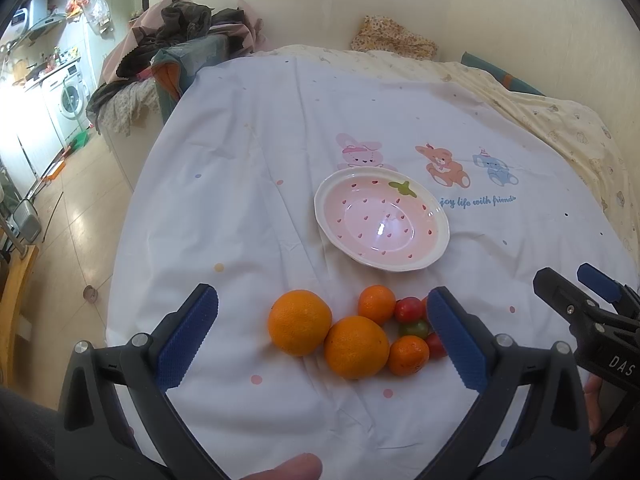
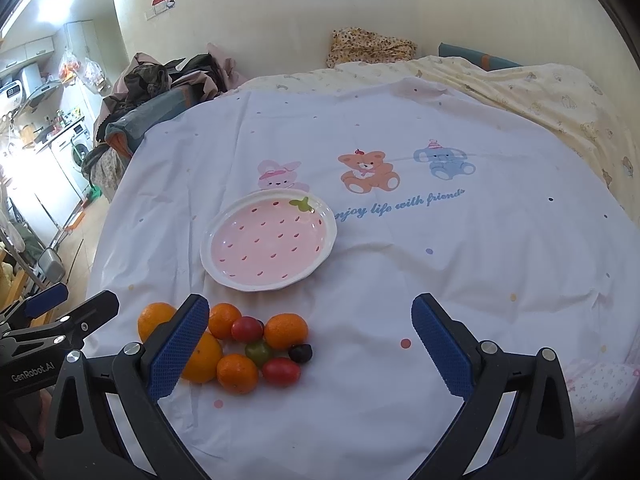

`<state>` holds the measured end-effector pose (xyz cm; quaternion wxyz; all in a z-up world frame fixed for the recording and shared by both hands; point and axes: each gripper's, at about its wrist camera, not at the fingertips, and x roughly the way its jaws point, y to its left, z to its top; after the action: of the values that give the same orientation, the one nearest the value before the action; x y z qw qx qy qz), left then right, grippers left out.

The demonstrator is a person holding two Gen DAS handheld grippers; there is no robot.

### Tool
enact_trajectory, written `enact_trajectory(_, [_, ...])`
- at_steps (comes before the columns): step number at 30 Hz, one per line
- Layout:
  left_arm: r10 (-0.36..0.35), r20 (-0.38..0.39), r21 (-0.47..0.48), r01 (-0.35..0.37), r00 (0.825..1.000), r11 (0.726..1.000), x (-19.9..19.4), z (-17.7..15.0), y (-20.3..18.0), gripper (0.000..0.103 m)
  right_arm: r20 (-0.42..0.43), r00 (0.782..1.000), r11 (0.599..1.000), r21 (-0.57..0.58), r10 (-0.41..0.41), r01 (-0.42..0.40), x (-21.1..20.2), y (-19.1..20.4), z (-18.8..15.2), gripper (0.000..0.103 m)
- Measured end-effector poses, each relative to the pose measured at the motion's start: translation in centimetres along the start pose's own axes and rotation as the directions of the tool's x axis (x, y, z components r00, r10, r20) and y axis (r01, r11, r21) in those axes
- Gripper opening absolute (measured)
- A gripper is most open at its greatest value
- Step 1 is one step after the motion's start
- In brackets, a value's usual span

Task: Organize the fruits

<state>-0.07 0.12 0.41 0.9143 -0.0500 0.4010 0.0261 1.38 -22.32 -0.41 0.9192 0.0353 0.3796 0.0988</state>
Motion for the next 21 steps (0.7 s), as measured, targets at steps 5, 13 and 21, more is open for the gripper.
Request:
enact_trajectory(5, [0.0,0.0,0.0,0.0,1.0,1.0,0.0,0.0,0.0,0.103,0.006,1.0,1.0,0.002,-0.004,0.004,-0.03,0.0,0.0,0.103])
enact_trajectory(13, [-0.002,-0.001,-0.002,0.002,1.0,1.0,-0.05,-0.05,0.03,0.103,0.005,1.0,1.0,0.004,-0.005,0.005,-0.03,-0.04,0.03,0.103])
enact_trajectory(21, [-0.001,-0.001,-0.003,0.001,1.0,1.0,-0.05,-0.08,0.04,0.103,0.005,1.0,1.0,0.005,-0.004,0.004,0.0,-0.03,0.04,0.103])
